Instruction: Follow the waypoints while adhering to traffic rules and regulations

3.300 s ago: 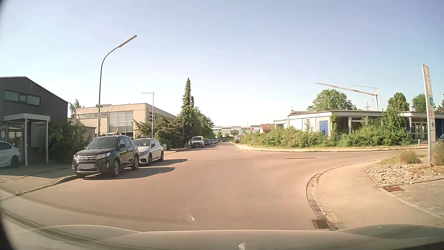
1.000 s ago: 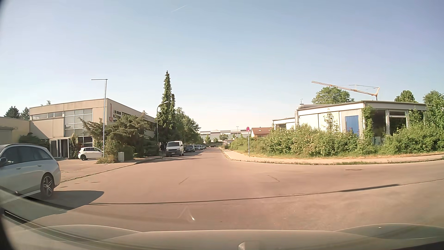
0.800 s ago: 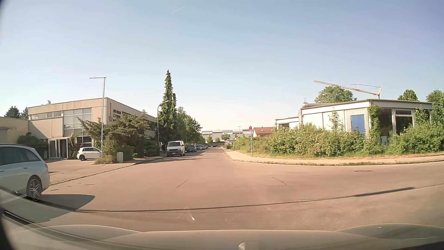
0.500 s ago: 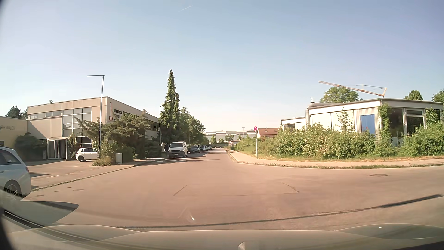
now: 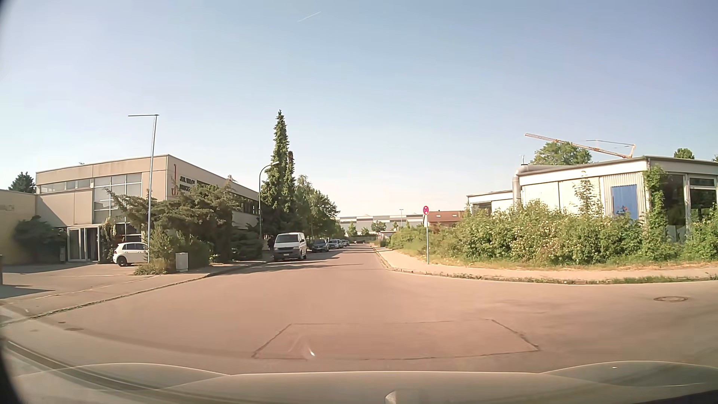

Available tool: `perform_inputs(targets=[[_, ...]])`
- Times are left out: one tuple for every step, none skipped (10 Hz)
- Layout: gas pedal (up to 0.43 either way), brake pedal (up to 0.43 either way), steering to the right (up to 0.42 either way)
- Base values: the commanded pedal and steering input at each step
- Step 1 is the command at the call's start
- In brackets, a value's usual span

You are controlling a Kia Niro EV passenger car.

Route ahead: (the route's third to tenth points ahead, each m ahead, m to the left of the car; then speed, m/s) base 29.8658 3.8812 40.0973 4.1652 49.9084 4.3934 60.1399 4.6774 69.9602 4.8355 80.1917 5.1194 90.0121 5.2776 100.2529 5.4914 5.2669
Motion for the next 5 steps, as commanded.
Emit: perform_inputs(targets=[[0.350,0.000,-0.047],[0.350,0.000,-0.046],[0.331,0.000,-0.042],[0.331,0.000,-0.038],[0.319,0.000,-0.037]])
